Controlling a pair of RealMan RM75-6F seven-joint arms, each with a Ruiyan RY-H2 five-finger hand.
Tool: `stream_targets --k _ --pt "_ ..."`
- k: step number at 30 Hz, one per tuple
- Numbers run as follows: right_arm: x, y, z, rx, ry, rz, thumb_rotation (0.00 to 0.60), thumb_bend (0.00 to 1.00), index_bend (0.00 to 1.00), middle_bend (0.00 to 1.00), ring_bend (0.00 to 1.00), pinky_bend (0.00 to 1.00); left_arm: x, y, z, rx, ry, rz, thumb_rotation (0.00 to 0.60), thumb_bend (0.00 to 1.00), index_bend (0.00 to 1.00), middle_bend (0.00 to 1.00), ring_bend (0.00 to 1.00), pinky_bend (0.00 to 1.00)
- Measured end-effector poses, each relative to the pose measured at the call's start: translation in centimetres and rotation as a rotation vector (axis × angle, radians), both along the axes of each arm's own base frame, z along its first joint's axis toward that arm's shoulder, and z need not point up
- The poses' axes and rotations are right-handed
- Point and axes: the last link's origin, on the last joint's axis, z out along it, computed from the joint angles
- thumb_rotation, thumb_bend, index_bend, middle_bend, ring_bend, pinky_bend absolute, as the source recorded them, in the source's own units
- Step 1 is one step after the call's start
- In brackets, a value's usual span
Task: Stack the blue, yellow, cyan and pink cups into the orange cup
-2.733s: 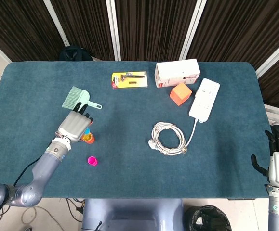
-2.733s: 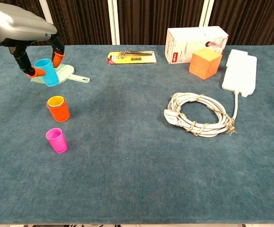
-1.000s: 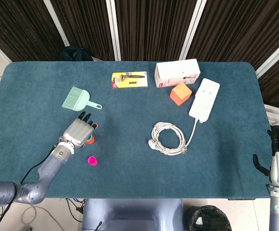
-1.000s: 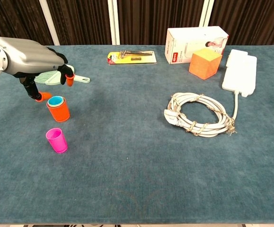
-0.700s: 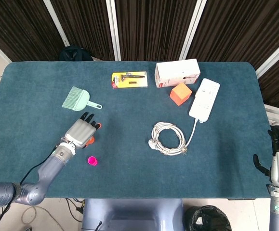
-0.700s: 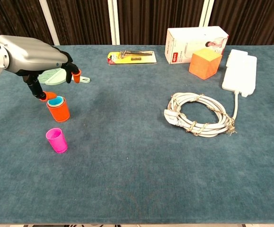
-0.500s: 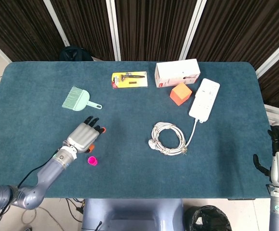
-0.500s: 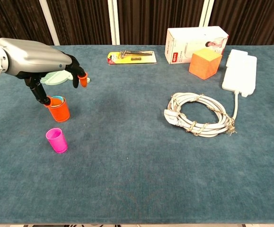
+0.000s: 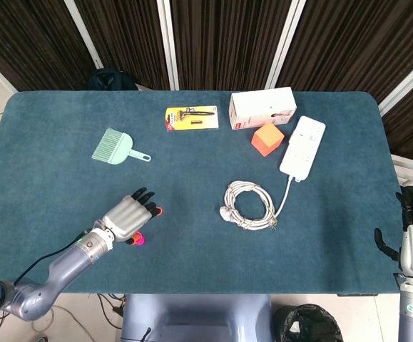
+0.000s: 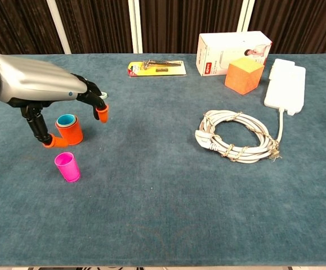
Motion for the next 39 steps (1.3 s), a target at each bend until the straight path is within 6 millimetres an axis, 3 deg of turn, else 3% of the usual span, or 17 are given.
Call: stream_targets --k 9,32,39 --pt "0.0 0.0 0.1 -0.006 -0.003 -0.001 0.600 0.41 0.11 0.07 0.09 0.09 -0.3 -0.4 -0.2 -0.047 0.010 -0.017 0.600 0.20 0.24 0.13 0.00 0.00" --pt "-0.2 0.0 0.2 -0.019 -0.005 -0.010 0.600 0.41 0.11 0.07 0.09 0.09 -2.9 0.0 -1.7 -0.057 0.076 -0.064 0.600 0.20 0.36 0.13 0.00 0.00" --pt "-0.2 0.0 0.2 -0.021 -0.006 -0.010 0.600 0.41 0.11 0.07 0.09 0.09 -2.9 -0.3 -2.0 -0.070 0.067 -0.066 0.600 0.21 0.39 0.14 0.00 0.00"
